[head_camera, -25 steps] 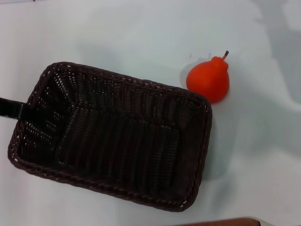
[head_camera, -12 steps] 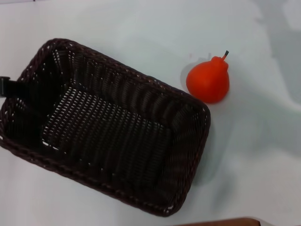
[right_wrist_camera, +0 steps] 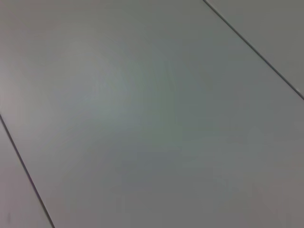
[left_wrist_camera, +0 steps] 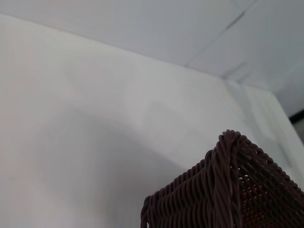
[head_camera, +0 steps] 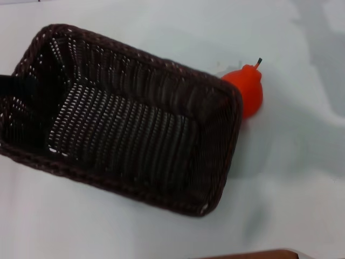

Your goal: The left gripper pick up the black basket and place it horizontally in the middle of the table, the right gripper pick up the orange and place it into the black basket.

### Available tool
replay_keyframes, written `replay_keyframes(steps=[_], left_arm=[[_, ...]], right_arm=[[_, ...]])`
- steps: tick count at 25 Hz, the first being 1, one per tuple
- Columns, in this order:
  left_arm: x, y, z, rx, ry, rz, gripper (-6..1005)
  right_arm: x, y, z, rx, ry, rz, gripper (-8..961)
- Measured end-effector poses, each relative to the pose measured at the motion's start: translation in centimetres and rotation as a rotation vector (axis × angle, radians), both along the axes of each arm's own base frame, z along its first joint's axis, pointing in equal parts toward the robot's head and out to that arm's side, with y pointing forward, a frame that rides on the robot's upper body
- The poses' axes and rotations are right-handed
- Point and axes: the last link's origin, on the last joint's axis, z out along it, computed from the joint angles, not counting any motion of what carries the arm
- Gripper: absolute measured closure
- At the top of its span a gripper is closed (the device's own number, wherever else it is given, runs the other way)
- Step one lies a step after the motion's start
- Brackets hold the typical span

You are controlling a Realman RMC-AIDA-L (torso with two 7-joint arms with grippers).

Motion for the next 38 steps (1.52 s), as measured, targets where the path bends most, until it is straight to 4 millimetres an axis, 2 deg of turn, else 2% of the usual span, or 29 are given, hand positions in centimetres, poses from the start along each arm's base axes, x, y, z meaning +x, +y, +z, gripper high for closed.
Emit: replay_keyframes(steps=[6, 13, 21, 38], left_arm=[[-0.3, 0.1, 0.1, 0.069, -0.086, 0.052, 823], [-2.4, 0.3, -0.3, 0.176, -0.185, 0.147, 824], [-4.5, -0.1, -2.3, 0.207, -0.211, 0.229, 823], [-3.8, 1.0, -5.7, 0.186, -0.208, 0.220, 822]], right_arm=[[0.1, 0.0, 0.0, -0.002, 0.000, -0.004, 93], [0.1, 0.0, 0.0, -0.002, 0.001, -0.006, 94], [0.0, 0.1, 0.1, 0.002, -0.002, -0.001, 96], [-0.1, 0.3, 0.0, -0.004, 0.000, -0.004, 99]])
